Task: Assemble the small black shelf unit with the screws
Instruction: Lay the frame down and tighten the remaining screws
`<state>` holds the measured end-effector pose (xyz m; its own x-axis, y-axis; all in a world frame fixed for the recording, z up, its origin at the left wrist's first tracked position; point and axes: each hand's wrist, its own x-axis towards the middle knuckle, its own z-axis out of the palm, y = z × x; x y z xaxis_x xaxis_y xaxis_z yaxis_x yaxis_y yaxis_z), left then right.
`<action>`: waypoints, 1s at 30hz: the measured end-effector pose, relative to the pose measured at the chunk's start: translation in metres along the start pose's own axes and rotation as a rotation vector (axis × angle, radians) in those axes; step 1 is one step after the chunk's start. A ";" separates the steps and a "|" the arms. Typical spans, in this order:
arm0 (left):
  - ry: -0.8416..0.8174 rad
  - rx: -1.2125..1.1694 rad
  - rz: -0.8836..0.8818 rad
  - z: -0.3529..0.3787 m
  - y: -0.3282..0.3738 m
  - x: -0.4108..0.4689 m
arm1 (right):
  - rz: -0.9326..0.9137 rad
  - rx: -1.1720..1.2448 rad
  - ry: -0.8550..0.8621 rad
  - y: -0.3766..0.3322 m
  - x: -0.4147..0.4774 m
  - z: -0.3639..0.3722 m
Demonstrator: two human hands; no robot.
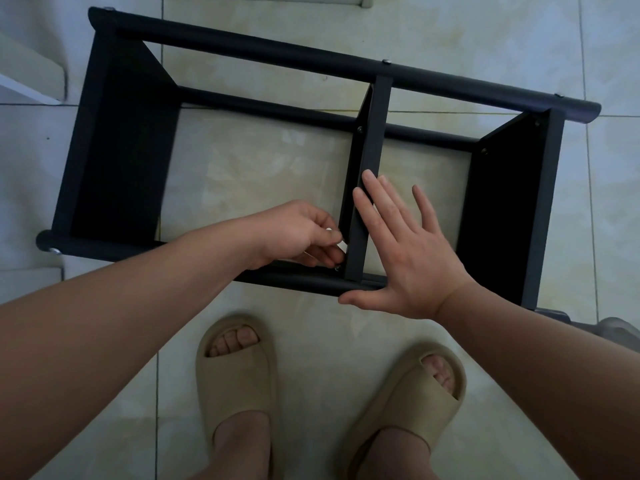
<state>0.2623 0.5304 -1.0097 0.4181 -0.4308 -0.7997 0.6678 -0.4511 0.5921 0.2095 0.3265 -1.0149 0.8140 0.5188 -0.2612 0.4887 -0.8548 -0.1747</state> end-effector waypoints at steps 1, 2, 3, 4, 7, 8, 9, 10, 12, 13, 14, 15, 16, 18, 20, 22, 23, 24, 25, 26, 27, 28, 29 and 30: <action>-0.003 0.016 0.006 -0.001 -0.001 -0.001 | 0.000 0.001 0.001 0.000 0.000 0.000; -0.007 0.031 0.011 -0.001 -0.001 -0.001 | 0.000 0.001 0.001 0.000 0.000 0.000; -0.011 0.047 0.015 -0.002 -0.002 -0.002 | -0.001 0.003 0.001 0.000 0.000 0.000; -0.016 0.066 0.019 -0.003 -0.003 -0.003 | -0.001 0.004 0.001 0.000 0.000 0.000; -0.025 0.124 0.029 -0.006 -0.006 -0.005 | 0.001 0.002 -0.006 0.000 0.000 0.000; -0.028 0.138 0.031 -0.007 -0.007 -0.005 | 0.001 0.002 -0.008 0.000 0.000 0.000; -0.032 0.153 0.033 -0.008 -0.008 -0.005 | 0.001 0.002 -0.008 0.000 0.000 0.000; -0.037 0.169 0.035 -0.009 -0.008 -0.006 | 0.001 0.003 -0.008 0.000 0.000 0.000; -0.053 0.205 0.039 -0.011 -0.009 -0.006 | 0.001 0.006 -0.007 0.000 0.000 0.000; -0.065 0.222 0.039 -0.012 -0.009 -0.006 | 0.001 0.005 -0.006 0.000 0.000 0.000; -0.075 0.236 0.039 -0.012 -0.009 -0.006 | 0.002 0.004 -0.006 0.000 0.000 -0.001; -0.085 0.250 0.042 -0.013 -0.010 -0.007 | 0.002 0.002 -0.006 0.000 0.000 -0.001; -0.094 0.263 0.047 -0.013 -0.010 -0.007 | 0.002 0.001 -0.008 0.000 0.000 0.000; -0.109 0.281 0.064 -0.013 -0.011 -0.006 | 0.002 0.001 -0.013 0.000 0.000 0.000; -0.132 0.313 0.075 -0.013 -0.012 -0.005 | 0.002 0.003 -0.013 0.000 0.000 0.000; -0.149 0.362 0.072 -0.013 -0.013 -0.005 | 0.002 0.002 -0.012 0.000 0.000 -0.001; -0.147 0.375 0.072 -0.012 -0.013 -0.005 | 0.002 0.002 -0.012 0.000 0.000 -0.001; -0.137 0.379 0.075 -0.012 -0.014 -0.004 | 0.002 0.003 -0.012 0.000 0.000 -0.001; -0.120 0.383 0.080 -0.011 -0.015 -0.003 | 0.002 0.003 -0.011 0.000 0.000 -0.001; -0.098 0.392 0.087 -0.011 -0.015 -0.002 | 0.002 0.001 -0.011 0.001 0.000 -0.001; -0.072 0.404 0.095 -0.011 -0.016 -0.001 | 0.001 -0.001 -0.010 0.000 0.000 -0.001; -0.049 0.422 0.104 -0.012 -0.016 0.000 | 0.000 -0.002 -0.008 0.000 0.000 -0.001; -0.029 0.443 0.114 -0.012 -0.016 0.000 | -0.001 -0.002 -0.005 0.000 0.000 0.000; -0.008 0.465 0.126 -0.012 -0.015 0.001 | -0.003 0.001 -0.002 0.000 0.000 0.000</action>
<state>0.2600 0.5461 -1.0200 0.4720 -0.5098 -0.7192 0.2654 -0.6958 0.6674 0.2096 0.3265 -1.0148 0.8120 0.5210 -0.2629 0.4906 -0.8534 -0.1759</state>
